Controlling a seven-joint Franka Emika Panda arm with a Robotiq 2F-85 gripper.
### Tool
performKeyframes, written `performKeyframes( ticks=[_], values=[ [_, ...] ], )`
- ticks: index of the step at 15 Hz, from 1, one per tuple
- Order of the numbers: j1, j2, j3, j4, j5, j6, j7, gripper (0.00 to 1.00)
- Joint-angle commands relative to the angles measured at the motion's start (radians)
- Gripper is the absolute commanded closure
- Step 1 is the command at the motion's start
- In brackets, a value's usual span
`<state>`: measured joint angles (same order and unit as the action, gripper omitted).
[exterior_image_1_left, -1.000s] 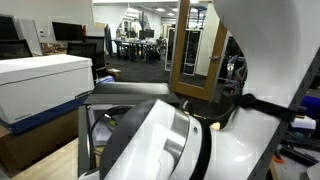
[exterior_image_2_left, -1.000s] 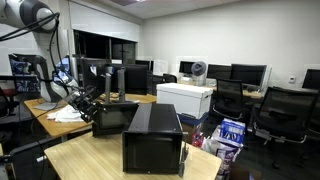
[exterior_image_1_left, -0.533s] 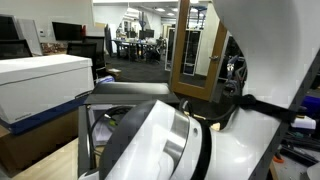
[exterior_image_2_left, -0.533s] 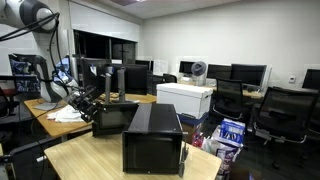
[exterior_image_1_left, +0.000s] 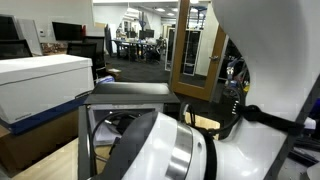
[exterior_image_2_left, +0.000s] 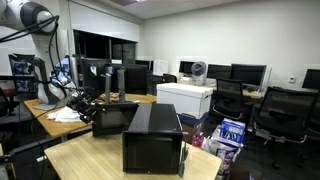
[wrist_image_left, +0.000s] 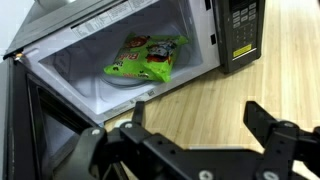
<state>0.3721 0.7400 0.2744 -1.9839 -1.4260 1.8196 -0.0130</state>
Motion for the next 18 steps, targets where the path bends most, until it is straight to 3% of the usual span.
performKeyframes(
  ticks=[1,8,14,18],
  values=[
    [-0.050,-0.014,-0.011,0.009,-0.003,0.041,-0.057,0.00],
    [-0.193,0.000,-0.074,0.115,0.048,0.141,-0.219,0.00],
    [-0.200,0.034,-0.097,0.136,0.083,0.092,-0.357,0.00],
    [-0.187,0.090,-0.112,0.154,0.036,0.089,-0.424,0.00]
  ],
)
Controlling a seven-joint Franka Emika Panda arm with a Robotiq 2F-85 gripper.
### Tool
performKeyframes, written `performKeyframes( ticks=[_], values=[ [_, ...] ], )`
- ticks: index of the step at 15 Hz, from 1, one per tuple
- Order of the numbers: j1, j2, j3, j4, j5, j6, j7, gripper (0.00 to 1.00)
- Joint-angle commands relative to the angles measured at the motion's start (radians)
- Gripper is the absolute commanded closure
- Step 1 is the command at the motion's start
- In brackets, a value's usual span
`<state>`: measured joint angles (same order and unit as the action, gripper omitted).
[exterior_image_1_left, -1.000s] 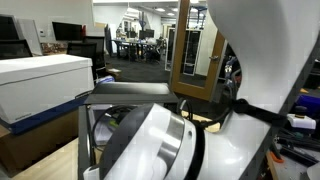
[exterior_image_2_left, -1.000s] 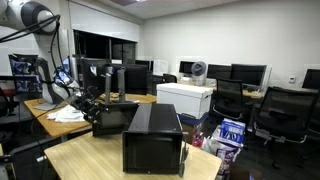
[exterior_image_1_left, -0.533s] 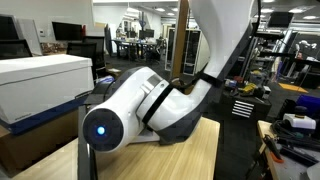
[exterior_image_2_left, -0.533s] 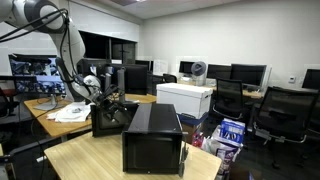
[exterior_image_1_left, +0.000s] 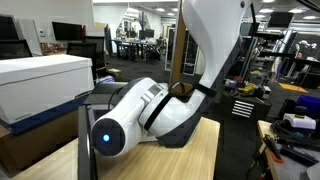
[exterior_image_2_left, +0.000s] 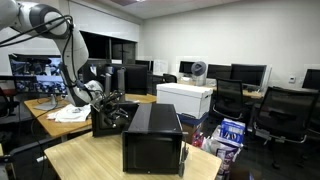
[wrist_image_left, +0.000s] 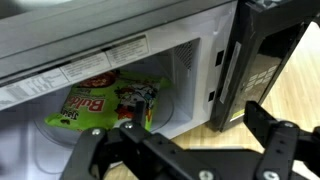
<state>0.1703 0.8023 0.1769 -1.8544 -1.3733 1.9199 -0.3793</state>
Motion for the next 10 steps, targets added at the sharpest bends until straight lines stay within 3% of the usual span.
performKeyframes(
  ticks=[1,10],
  values=[
    [0.018,0.040,-0.019,0.033,-0.030,-0.006,-0.066,0.00],
    [0.037,0.122,-0.050,0.101,-0.202,0.021,-0.054,0.00]
  ],
)
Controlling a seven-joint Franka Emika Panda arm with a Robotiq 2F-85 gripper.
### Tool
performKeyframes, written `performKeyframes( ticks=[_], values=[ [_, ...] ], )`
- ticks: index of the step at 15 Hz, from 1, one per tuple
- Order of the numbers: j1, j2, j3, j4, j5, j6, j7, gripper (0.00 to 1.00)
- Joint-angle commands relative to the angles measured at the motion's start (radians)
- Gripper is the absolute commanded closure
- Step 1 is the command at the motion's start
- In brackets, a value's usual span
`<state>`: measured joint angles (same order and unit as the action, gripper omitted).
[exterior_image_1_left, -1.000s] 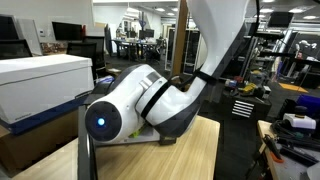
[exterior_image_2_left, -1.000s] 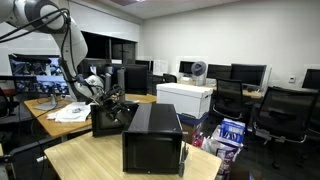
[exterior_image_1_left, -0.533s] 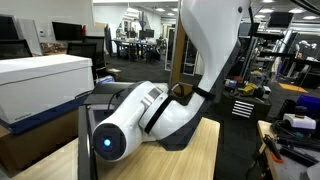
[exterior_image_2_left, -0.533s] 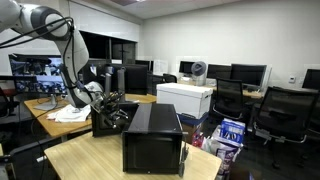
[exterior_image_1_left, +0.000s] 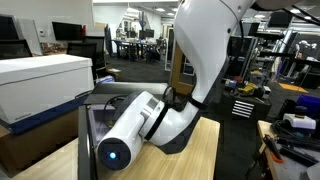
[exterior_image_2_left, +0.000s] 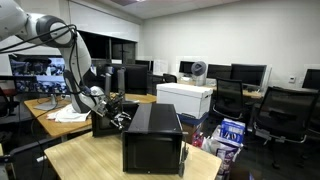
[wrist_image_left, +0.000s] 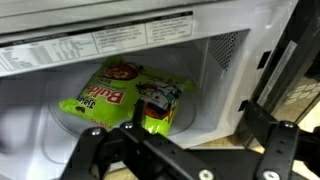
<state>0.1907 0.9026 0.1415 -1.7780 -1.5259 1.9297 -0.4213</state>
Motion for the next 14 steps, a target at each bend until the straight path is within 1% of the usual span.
performKeyframes(
  ticks=[1,5,7,9,14],
  values=[
    [0.024,0.034,-0.016,0.037,-0.076,0.015,-0.018,0.00],
    [0.035,0.069,-0.020,0.064,-0.132,0.018,-0.009,0.00],
    [0.036,0.083,-0.021,0.070,-0.132,0.010,0.000,0.00],
    [0.034,0.100,-0.020,0.079,-0.107,-0.005,-0.005,0.00],
    [0.040,0.133,-0.033,0.104,-0.107,-0.023,-0.003,0.00]
  ],
)
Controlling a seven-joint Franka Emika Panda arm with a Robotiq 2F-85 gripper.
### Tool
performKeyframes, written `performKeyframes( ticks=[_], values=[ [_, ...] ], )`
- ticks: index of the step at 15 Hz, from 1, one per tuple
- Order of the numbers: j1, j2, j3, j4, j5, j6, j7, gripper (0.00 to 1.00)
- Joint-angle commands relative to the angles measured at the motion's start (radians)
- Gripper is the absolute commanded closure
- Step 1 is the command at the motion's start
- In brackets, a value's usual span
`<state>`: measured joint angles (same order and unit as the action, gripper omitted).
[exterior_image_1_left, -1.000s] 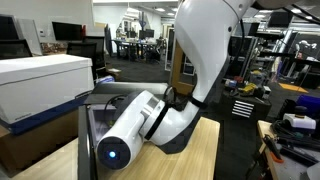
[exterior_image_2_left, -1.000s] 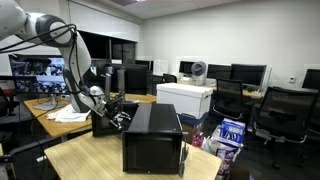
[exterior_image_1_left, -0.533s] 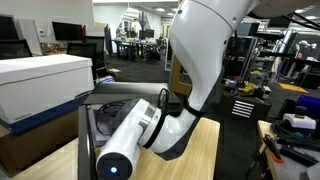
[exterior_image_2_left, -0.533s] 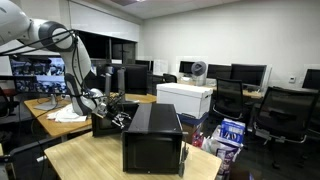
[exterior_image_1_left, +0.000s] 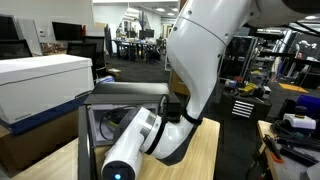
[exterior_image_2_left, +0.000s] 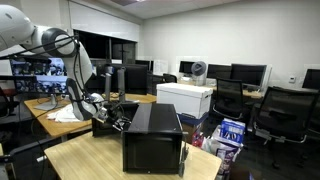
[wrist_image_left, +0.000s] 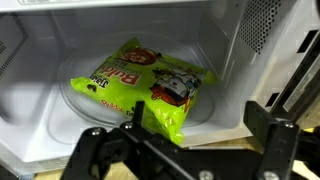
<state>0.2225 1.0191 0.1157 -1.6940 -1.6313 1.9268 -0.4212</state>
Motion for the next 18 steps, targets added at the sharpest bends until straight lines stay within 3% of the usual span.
performKeyframes(
  ticks=[1,18],
  values=[
    [0.008,0.021,-0.009,0.024,-0.002,-0.020,-0.003,0.00],
    [0.047,0.154,-0.050,0.181,-0.045,-0.028,-0.012,0.00]
  ],
)
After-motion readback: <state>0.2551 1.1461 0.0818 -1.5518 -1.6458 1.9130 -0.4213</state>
